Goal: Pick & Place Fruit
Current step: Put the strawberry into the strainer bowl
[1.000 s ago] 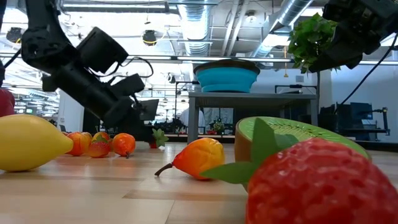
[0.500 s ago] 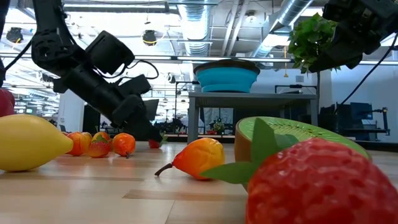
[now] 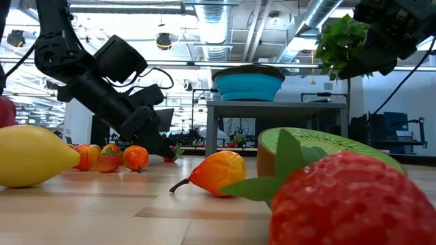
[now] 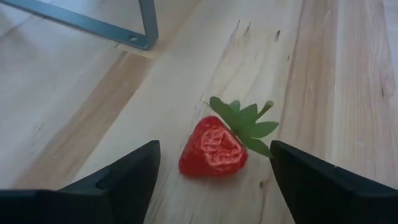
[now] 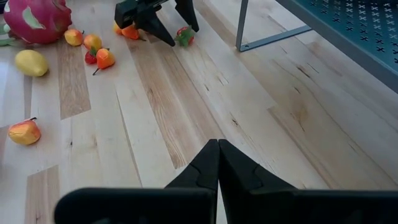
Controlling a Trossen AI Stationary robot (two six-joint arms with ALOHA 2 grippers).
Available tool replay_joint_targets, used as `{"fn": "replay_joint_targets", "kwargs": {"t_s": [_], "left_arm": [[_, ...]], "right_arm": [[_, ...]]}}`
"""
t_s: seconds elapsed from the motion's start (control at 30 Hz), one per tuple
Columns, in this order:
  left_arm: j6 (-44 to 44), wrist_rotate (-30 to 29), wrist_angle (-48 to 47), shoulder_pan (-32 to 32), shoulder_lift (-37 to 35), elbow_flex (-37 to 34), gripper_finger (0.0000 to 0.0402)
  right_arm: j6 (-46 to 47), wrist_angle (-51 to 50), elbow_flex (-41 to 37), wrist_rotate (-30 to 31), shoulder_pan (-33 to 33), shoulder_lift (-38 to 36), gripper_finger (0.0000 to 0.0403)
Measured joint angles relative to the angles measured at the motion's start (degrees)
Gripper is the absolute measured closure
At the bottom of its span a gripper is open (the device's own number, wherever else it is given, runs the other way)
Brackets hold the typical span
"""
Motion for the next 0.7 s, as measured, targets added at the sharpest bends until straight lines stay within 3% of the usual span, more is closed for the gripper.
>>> {"fn": "replay_joint_targets", "kwargs": {"t_s": [0.7], "left_arm": [[-0.86,2.47,0.02,0.00,-0.02,-0.02,0.0233]], "right_arm": [[0.02,0.00,0.00,0.02,0.00,0.02,0.0403]]}}
